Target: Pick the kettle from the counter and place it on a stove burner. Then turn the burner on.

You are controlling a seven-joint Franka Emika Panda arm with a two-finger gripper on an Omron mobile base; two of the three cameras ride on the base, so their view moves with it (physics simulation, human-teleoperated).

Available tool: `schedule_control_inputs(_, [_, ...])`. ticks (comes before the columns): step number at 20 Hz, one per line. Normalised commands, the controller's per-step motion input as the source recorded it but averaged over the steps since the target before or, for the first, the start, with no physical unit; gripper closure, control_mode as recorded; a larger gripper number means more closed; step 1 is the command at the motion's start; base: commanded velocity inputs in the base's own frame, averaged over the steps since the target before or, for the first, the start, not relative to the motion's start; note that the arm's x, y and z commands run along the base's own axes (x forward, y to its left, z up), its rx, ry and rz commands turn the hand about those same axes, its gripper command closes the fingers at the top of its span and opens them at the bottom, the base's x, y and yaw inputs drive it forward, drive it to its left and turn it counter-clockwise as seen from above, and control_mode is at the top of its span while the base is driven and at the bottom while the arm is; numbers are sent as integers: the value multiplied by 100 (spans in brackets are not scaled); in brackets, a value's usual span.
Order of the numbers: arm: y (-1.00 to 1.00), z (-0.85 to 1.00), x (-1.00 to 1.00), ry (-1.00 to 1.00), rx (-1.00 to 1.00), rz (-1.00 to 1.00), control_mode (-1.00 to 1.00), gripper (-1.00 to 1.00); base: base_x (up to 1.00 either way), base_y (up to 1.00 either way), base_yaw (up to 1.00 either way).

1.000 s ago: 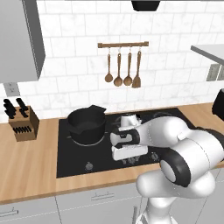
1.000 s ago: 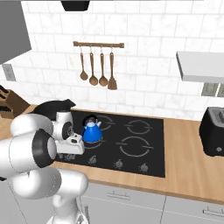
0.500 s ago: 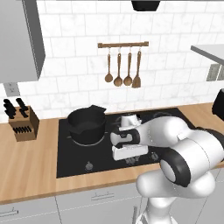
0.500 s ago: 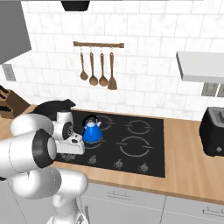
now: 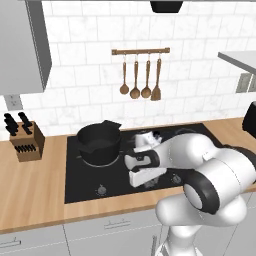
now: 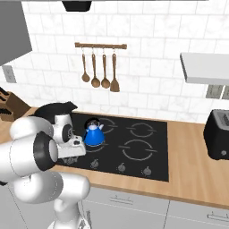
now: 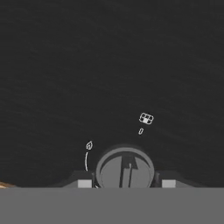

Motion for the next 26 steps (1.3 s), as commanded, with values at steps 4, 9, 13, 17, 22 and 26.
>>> schedule_control_inputs(4, [0,-33,13,3,4,60,-100,100,0,0,0])
schedule_control_inputs(9, [0,-42,7,8,9,59,-100,100,0,0,0])
schedule_control_inputs(13, [-6,-42,1,12,18,55,-100,100,0,0,0])
schedule_control_inputs(17, [0,-22,0,4,3,31,-100,100,0,0,0])
schedule_control_inputs(22, [0,-7,0,2,0,20,-100,100,0,0,0])
schedule_control_inputs(26, [0,0,0,3,0,15,-100,-100,0,0,0])
